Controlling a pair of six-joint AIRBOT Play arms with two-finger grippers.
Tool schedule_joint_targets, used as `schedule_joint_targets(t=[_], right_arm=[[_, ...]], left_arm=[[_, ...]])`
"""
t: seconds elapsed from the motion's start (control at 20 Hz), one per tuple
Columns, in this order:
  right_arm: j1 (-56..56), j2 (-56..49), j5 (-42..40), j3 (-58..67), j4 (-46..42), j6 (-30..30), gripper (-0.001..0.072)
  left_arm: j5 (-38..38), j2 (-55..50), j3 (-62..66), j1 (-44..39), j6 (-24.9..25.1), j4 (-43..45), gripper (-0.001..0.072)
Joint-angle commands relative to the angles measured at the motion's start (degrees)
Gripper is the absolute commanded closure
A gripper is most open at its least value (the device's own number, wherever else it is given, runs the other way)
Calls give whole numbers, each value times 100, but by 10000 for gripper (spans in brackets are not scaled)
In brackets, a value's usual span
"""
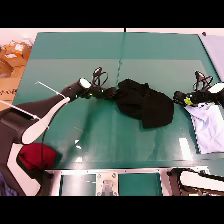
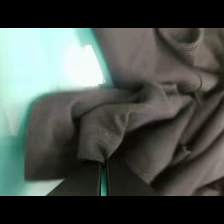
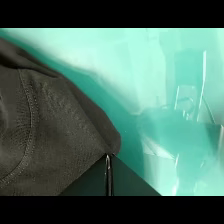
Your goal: Fold the shirts.
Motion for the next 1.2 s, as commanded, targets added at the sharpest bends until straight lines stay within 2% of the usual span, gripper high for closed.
schedule_joint_targets(t=[0.0, 0.1, 0.3, 0.4, 0.6, 0.75, 0.95, 1.15], right_arm=[[-9, 7, 52, 94, 52, -9, 698], [-9, 22, 308, 313, 57, -7, 699], [-7, 442, 990, 1161, 90, -4, 699], [-7, 892, 1259, 1637, 315, -7, 699], [-2, 2142, 1517, 2260, 1220, -9, 699], [-2, 3272, 1513, 2452, 1537, -2, 699], [-2, 4422, 1740, 2459, 1510, 15, 697], [-2, 4806, 2277, 1775, 1504, 122, 697]], left_arm=[[-33, 76, 4, 223, 48, 72, 690], [-400, 470, 4, 546, -114, 457, 690], [-754, 2225, 4, 1231, -815, 2098, 690], [-743, 3287, 4, 1508, -793, 2487, 690], [-741, 5099, 4, 1615, -186, 2682, 690], [-715, 6203, 94, 1615, -28, 2846, 690], [-1106, 6738, 713, 1615, -42, 3480, 689], [-1703, 6476, 560, 1615, -157, 3923, 689]])
